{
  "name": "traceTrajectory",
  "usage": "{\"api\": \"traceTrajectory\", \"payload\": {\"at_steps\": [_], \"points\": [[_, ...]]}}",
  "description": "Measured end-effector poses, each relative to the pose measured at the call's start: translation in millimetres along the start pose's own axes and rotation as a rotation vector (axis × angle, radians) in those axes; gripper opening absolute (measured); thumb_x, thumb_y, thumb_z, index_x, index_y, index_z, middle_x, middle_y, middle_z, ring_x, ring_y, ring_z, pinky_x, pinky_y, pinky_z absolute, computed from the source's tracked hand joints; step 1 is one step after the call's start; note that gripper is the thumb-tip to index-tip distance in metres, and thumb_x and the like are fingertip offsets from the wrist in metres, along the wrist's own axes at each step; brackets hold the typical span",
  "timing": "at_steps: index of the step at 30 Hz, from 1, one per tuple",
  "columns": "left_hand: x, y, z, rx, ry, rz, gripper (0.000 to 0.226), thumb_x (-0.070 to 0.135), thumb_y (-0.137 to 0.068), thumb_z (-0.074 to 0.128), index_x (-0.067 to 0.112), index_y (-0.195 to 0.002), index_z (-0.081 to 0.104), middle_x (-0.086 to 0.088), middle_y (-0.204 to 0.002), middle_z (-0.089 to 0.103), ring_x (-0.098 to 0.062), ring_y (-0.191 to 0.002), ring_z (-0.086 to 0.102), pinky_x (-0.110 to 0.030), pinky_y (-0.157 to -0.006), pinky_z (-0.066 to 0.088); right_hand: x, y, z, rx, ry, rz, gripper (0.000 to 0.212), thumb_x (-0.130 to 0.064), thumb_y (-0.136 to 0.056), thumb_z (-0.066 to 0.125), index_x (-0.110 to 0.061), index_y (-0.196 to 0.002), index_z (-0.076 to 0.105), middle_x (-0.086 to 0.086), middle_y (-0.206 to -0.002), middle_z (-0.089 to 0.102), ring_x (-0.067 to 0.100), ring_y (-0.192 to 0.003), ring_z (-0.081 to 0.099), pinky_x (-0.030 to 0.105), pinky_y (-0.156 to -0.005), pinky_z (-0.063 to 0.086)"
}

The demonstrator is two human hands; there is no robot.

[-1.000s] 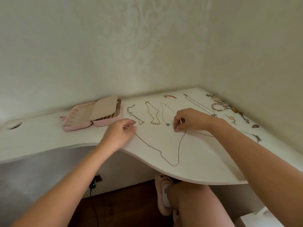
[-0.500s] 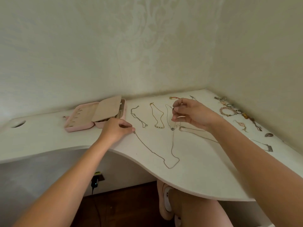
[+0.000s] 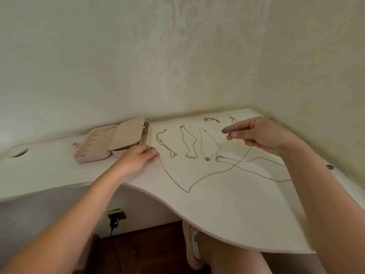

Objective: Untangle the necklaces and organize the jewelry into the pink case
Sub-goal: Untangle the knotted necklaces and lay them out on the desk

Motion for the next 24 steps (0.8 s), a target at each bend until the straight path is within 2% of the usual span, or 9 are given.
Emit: {"api": "traceTrajectory", "payload": {"at_steps": [3, 6, 9, 11, 14, 16, 19, 21, 24], "points": [[0.5, 0.7, -4.0, -0.069, 0.728, -0.124, 0.008, 0.011, -0.088, 0.063, 0.006, -0.092, 0.058, -0.008, -0.087, 0.069, -0.020, -0.083, 0.070, -0.028, -0.073, 0.056, 2.6, 11.7, -15.2, 0.111, 0.021, 0.017, 0.014, 0.000, -0.090, 0.060, -0.010, -0.093, 0.070, 0.001, -0.079, 0.071, 0.003, -0.047, 0.038, 0.013, -0.044, 0.027], [3.6, -3.7, -12.0, -0.147, 1.107, -0.099, 0.058, 0.015, -0.039, 0.097, 0.004, -0.082, 0.061, -0.012, -0.086, 0.070, -0.024, -0.086, 0.072, -0.040, -0.076, 0.060, 11.7, 24.4, -35.8, 0.254, 0.109, 0.040, 0.013, 0.001, -0.089, 0.060, -0.007, -0.093, 0.069, 0.000, -0.075, 0.070, 0.005, -0.042, 0.033, 0.015, -0.042, 0.030], [7.1, -5.7, -10.7, -0.090, 1.292, -0.104, 0.026, 0.006, -0.069, 0.077, 0.006, -0.079, 0.053, -0.007, -0.071, 0.059, -0.017, -0.068, 0.068, -0.038, -0.069, 0.061, 22.2, 39.7, -48.9, 0.303, 0.194, 0.107, 0.012, 0.002, -0.088, 0.061, -0.006, -0.091, 0.069, -0.001, -0.070, 0.068, 0.000, -0.036, 0.037, 0.012, -0.039, 0.029], [12.5, -1.2, -2.0, -0.102, 1.313, -0.121, 0.029, 0.002, -0.069, 0.075, 0.007, -0.082, 0.050, -0.002, -0.061, 0.050, -0.010, -0.054, 0.057, -0.027, -0.058, 0.058, 27.8, 51.4, -52.4, 0.295, 0.209, 0.139, 0.012, 0.001, -0.087, 0.063, -0.009, -0.088, 0.070, -0.004, -0.066, 0.069, 0.000, -0.036, 0.035, 0.015, -0.042, 0.028], [17.2, 7.8, 14.7, -0.296, 1.209, -0.192, 0.065, 0.005, -0.034, 0.097, 0.008, -0.080, 0.051, 0.002, -0.056, 0.044, -0.007, -0.043, 0.043, -0.017, -0.041, 0.043, 36.7, 66.7, -54.4, 0.320, 0.212, 0.152, 0.012, -0.002, -0.086, 0.065, -0.012, -0.087, 0.071, -0.005, -0.068, 0.072, 0.004, -0.040, 0.031, 0.018, -0.045, 0.027], [18.2, 11.6, 24.7, -0.310, 1.076, -0.258, 0.043, 0.009, -0.054, 0.090, 0.008, -0.077, 0.054, 0.003, -0.055, 0.044, -0.005, -0.040, 0.039, -0.014, -0.035, 0.034, 42.8, 76.7, -53.8, 0.349, 0.208, 0.156, 0.009, -0.004, -0.084, 0.068, -0.012, -0.085, 0.073, -0.003, -0.070, 0.072, 0.002, -0.038, 0.032, 0.015, -0.042, 0.028], [31.4, 14.4, 35.6, -0.234, 0.870, -0.247, 0.004, 0.008, -0.093, 0.052, 0.008, -0.089, 0.052, 0.003, -0.056, 0.046, -0.002, -0.038, 0.034, -0.012, -0.034, 0.027, 51.7, 94.2, -58.6, 0.474, 0.158, 0.126, 0.003, -0.009, -0.082, 0.072, -0.011, -0.080, 0.073, 0.000, -0.070, 0.071, 0.000, -0.035, 0.038, 0.010, -0.040, 0.029], [42.2, 16.0, 44.8, -0.238, 0.733, -0.205, 0.010, 0.005, -0.098, 0.045, 0.004, -0.096, 0.056, 0.002, -0.058, 0.048, -0.002, -0.040, 0.033, -0.012, -0.034, 0.026, 59.1, 107.9, -67.1, 0.606, 0.087, 0.103, 0.002, -0.009, -0.081, 0.072, -0.009, -0.080, 0.072, 0.001, -0.069, 0.070, -0.001, -0.036, 0.042, 0.008, -0.040, 0.030], [58.5, 20.3, 60.8, -0.274, 0.555, -0.146, 0.017, 0.001, -0.099, 0.043, 0.000, -0.099, 0.060, -0.003, -0.061, 0.054, -0.004, -0.043, 0.036, -0.014, -0.037, 0.027, 70.2, 127.2, -76.8, 0.704, 0.092, 0.140, 0.003, -0.012, -0.082, 0.073, -0.013, -0.079, 0.073, -0.003, -0.065, 0.070, 0.008, -0.052, 0.045, 0.023, -0.053, 0.033]]}}
Point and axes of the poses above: each hand's wrist, its own y-axis away from the middle knuckle, its own z-axis out of the palm, x = y × z, the point moved 4 cm from there along -y, towards the middle knuckle
